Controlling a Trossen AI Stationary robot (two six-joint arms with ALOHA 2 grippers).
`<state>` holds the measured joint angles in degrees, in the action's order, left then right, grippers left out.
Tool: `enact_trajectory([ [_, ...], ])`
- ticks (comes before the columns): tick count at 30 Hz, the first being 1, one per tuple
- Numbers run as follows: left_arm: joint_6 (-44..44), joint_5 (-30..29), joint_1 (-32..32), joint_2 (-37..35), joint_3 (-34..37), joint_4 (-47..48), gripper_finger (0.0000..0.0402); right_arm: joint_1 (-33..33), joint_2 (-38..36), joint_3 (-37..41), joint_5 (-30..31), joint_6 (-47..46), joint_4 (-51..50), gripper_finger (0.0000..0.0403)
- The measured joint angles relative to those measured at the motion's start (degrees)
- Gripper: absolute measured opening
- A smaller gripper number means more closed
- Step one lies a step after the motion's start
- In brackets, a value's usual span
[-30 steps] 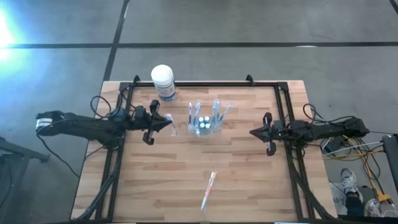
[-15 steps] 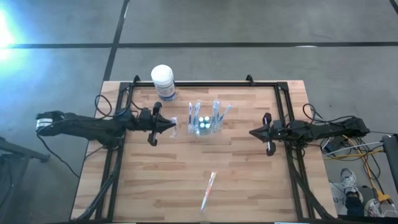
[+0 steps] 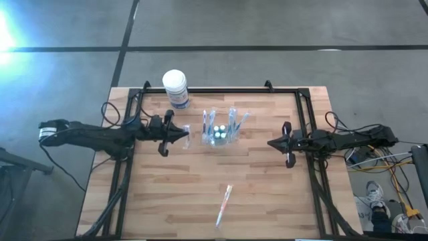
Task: Pick & Place toothbrushing station
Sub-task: Put the violet toothbrush into the transparent bin organizer
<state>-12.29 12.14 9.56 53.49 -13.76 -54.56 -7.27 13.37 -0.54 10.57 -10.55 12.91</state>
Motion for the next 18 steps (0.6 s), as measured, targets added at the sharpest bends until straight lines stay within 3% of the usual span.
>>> enact_trajectory([
  [6, 0.3, 0.5, 0.0, 0.0, 0.0, -0.8, 0.0000, 0.0, 0.3, 0.0, 0.1, 1.2, 4.2, 0.0008],
  [10, 2.1, 8.1, 0.0, 0.2, -0.2, -1.6, 0.0000, 0.0, 0.3, 0.0, 0.1, 1.7, 5.5, 0.0008],
  [16, 2.7, 8.8, 0.2, 0.8, -0.4, -1.1, 0.0000, 0.0, 0.3, 0.0, 0.1, 3.2, 6.1, 0.0008],
  [18, 5.8, 11.7, 0.2, 1.1, -0.4, -1.4, 0.0000, 0.0, 0.3, 0.0, 0.1, 3.9, 6.2, 0.0008],
])
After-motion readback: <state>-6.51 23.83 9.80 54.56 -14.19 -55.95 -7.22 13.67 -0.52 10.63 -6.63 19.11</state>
